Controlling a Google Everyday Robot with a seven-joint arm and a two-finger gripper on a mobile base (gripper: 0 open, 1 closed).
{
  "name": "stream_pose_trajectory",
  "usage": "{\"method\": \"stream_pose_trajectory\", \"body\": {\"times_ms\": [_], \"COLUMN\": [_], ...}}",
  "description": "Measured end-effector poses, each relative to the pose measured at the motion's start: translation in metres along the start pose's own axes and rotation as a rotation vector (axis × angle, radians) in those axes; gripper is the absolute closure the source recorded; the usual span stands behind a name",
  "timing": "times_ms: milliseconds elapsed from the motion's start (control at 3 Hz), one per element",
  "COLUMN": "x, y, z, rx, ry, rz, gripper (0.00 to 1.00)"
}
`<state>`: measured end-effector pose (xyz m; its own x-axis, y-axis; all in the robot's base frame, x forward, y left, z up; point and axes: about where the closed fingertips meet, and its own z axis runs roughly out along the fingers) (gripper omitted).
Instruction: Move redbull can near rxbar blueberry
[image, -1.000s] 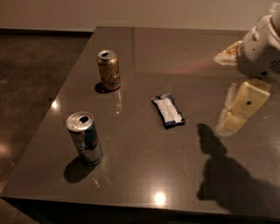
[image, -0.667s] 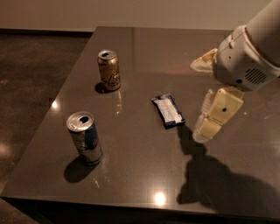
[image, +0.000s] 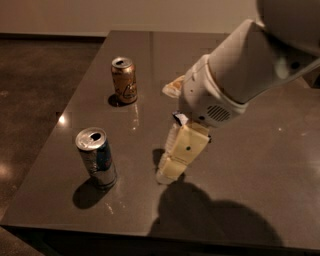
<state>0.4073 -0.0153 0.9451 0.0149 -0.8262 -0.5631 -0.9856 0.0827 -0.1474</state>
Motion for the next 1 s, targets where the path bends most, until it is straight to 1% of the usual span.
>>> {"method": "stream_pose_trajectory", "body": {"times_ms": [333,667,1000], "x": [-0.036,-0.054,-0.068], "y": [0.016,0.018,0.019], "z": [0.041,0.062,0.076], "rx": [-0.021,-0.041,-0.052], "ry": [-0.039,-0.074,-0.101], "rz": [-0.015,-0.010,-0.010], "gripper": [0.00,0.00,0.00]}}
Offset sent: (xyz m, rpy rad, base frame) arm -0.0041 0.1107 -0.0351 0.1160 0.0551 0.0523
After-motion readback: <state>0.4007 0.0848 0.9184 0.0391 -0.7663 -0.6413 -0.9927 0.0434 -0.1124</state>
